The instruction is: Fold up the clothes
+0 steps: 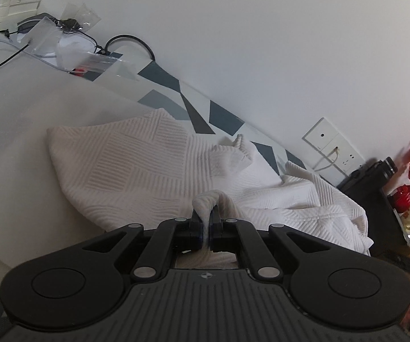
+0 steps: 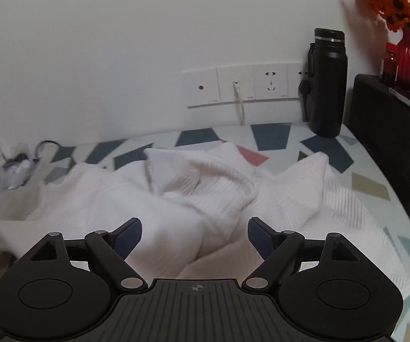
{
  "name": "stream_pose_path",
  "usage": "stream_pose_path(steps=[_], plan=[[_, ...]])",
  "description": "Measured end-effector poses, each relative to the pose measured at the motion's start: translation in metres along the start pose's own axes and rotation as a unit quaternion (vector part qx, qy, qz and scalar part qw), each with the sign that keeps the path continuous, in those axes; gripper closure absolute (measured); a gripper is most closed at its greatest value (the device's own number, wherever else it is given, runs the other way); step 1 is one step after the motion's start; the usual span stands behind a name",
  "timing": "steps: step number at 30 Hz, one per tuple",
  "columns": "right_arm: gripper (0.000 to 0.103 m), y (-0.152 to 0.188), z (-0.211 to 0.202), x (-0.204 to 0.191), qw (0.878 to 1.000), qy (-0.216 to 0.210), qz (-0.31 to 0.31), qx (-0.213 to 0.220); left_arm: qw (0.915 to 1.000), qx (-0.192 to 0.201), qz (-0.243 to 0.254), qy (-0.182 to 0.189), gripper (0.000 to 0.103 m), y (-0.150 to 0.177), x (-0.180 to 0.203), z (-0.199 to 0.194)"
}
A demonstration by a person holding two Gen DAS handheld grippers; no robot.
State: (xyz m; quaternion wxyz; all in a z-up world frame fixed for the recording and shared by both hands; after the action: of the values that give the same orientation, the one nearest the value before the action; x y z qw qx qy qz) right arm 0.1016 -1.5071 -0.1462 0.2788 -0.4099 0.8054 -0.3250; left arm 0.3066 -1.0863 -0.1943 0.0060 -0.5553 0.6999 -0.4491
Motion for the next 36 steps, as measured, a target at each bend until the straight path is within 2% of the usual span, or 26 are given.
stream_pose_path(steps=[3, 5, 6, 7, 9, 10, 14, 16, 20, 22, 24, 29, 36], plan=[[0.026, -0.01, 0.04, 0.006, 0.999, 0.027, 0.01, -0.014, 1.0, 0.006, -0.004, -0.006, 0.099, 0.001, 0.003, -0.002], [0.027, -0.013, 0.065, 0.018, 0.997, 0.027, 0.067, -0.042, 0.9999, 0.011, -0.004, -0.007, 0.099, 0.0, 0.006, -0.003], [0.033, -0.012, 0.076, 0.025, 0.992, 0.015, 0.104, -0.066, 0.9999, 0.014, -0.003, -0.007, 0.099, -0.001, 0.008, -0.005], [0.057, -0.009, 0.08, 0.03, 0.989, 0.002, 0.129, -0.078, 0.9998, 0.017, -0.001, -0.005, 0.099, -0.001, 0.01, -0.006], [0.089, -0.004, 0.083, 0.038, 0.981, -0.024, 0.17, -0.094, 0.9998, 0.021, 0.002, -0.001, 0.099, -0.002, 0.015, -0.008], [0.09, -0.004, 0.075, 0.041, 0.981, -0.031, 0.171, -0.084, 0.9997, 0.022, 0.004, 0.001, 0.099, -0.001, 0.017, -0.008], [0.093, -0.016, 0.013, 0.055, 0.991, -0.022, 0.128, 0.008, 0.9996, 0.018, 0.014, 0.017, 0.099, -0.002, 0.026, -0.003], [0.096, -0.028, -0.031, 0.065, 0.991, -0.001, 0.108, 0.08, 0.999, 0.015, 0.025, 0.033, 0.099, -0.004, 0.035, 0.002], [0.096, -0.052, -0.112, 0.096, 0.968, 0.067, 0.119, 0.209, 0.9954, 0.005, 0.054, 0.08, 0.099, -0.005, 0.063, 0.016], [0.096, -0.053, -0.132, 0.108, 0.961, 0.106, 0.113, 0.23, 0.9926, 0.0, 0.071, 0.099, 0.099, -0.003, 0.078, 0.025], [0.097, -0.045, -0.135, 0.117, 0.961, 0.133, 0.109, 0.218, 0.9908, -0.01, 0.08, 0.109, 0.099, 0.0, 0.087, 0.036], [0.096, -0.002, -0.09, 0.135, 0.972, 0.138, 0.143, 0.126, 0.9876, -0.056, 0.098, 0.109, 0.099, 0.013, 0.091, 0.069], [0.095, 0.042, -0.004, 0.131, 0.98, 0.136, 0.141, 0.025, 0.9828, -0.121, 0.13, 0.049, 0.099, 0.026, 0.08, 0.111]])
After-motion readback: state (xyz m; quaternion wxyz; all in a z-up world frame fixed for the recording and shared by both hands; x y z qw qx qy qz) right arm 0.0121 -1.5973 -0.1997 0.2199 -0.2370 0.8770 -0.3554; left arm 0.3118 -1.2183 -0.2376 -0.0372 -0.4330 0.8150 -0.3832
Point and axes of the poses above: each gripper's, at about its wrist camera, not at the fingertips, and z roughly the way its jaws point, x to its right, y to its underside, the point moved 4 cm from there along z, roughly the way its jaws point, and after that the axes turned 3 degrees about z, right-handed, at the moved point
